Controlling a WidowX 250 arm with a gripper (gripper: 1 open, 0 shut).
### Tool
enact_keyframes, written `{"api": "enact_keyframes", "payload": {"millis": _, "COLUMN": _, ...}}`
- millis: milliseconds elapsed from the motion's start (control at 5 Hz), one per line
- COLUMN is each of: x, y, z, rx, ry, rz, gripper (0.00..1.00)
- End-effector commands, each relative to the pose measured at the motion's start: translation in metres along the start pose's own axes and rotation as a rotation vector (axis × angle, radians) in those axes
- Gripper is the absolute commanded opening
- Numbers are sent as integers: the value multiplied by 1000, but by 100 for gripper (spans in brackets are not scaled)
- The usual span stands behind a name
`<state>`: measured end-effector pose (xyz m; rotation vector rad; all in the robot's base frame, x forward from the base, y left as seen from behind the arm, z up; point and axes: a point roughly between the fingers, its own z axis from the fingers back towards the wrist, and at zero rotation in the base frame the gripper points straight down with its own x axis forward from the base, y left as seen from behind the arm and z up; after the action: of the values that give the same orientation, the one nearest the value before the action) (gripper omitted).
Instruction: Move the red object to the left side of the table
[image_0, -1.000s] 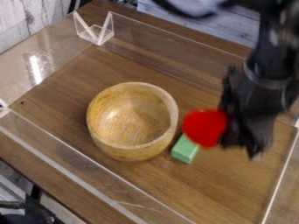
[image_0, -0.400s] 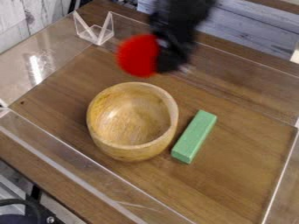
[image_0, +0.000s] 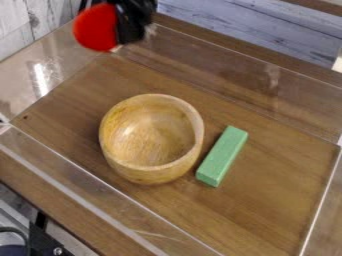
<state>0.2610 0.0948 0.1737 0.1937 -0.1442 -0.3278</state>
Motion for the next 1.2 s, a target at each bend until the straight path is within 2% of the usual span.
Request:
{"api": "enact_keyframes", "payload": {"millis": 0, "x": 12, "y": 28, "z": 12, "rx": 26, "ry": -37, "rz": 27, "gripper": 0}}
{"api": "enact_keyframes", "payload": {"millis": 200, "x": 21, "y": 39, "z": 13, "rx": 14, "ry": -44, "rz": 1, "gripper": 0}}
{"api": "enact_keyframes", "payload": {"millis": 600, "x": -13, "y": 65, "z": 16, "rx": 8, "ry": -40, "rz": 26, "gripper": 0}}
{"api": "enact_keyframes", "payload": {"millis": 1000, "x": -41, "y": 92, "z": 18, "rx": -25, "ry": -53, "rz": 2, "gripper": 0}}
